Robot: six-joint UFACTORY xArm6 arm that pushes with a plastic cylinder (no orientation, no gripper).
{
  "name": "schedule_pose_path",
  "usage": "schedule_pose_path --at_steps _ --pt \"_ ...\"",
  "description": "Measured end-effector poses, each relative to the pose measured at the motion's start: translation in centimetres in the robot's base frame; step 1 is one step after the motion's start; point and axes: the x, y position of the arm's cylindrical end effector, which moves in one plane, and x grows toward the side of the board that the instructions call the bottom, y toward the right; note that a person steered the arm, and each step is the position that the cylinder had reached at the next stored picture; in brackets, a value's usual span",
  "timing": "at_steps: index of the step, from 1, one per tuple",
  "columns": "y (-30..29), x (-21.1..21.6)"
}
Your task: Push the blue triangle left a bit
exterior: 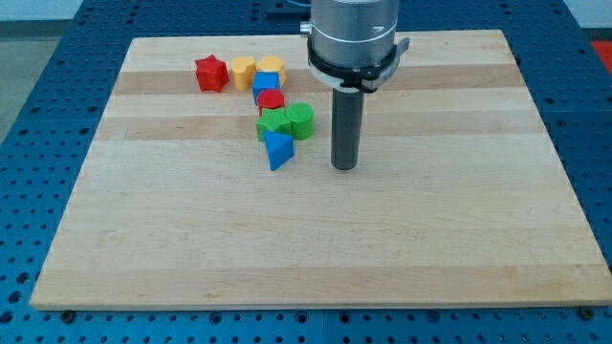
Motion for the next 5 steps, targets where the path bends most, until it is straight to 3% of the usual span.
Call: schedule_pose_path --at_steps 5 --pt "-7.3 -0.8"
